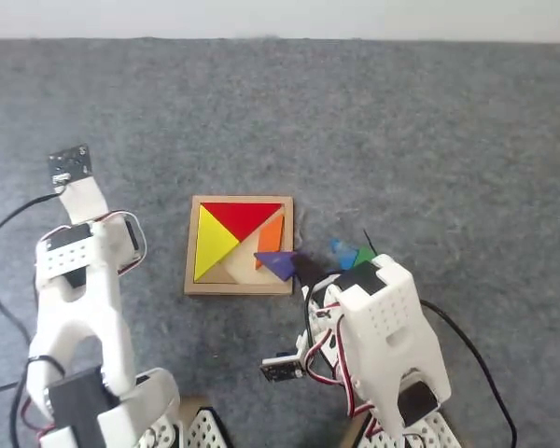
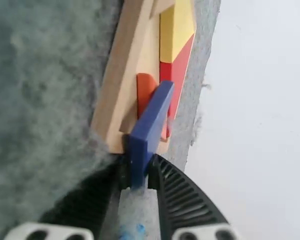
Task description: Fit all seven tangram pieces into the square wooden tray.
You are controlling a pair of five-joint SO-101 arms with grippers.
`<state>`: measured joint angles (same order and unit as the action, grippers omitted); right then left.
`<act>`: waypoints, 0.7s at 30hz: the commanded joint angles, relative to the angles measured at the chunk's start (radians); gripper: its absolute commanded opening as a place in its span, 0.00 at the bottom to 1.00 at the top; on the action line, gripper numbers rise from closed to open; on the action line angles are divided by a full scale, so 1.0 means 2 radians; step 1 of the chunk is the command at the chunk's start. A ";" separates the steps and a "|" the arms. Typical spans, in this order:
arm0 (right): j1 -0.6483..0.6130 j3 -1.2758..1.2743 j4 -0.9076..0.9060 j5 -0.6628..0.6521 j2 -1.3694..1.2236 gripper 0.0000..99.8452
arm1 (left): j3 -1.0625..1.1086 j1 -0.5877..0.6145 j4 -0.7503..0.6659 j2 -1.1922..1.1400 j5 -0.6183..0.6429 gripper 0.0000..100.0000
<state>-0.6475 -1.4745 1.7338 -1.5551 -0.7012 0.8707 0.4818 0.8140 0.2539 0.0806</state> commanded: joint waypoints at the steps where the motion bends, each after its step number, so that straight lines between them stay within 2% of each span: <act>1: 0.000 -0.022 0.001 0.022 0.035 0.01 | -0.012 -0.003 -0.011 0.001 -0.005 0.01; 8: 0.003 -0.033 0.001 0.043 0.053 0.01 | -0.011 -0.004 -0.012 0.001 -0.005 0.01; 21: 0.013 -0.048 0.000 0.120 0.113 0.01 | -0.011 -0.004 -0.012 0.001 -0.005 0.01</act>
<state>-0.6276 -1.5328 1.7308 -1.3403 -0.5401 0.8707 0.4818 0.8140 0.2539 0.0806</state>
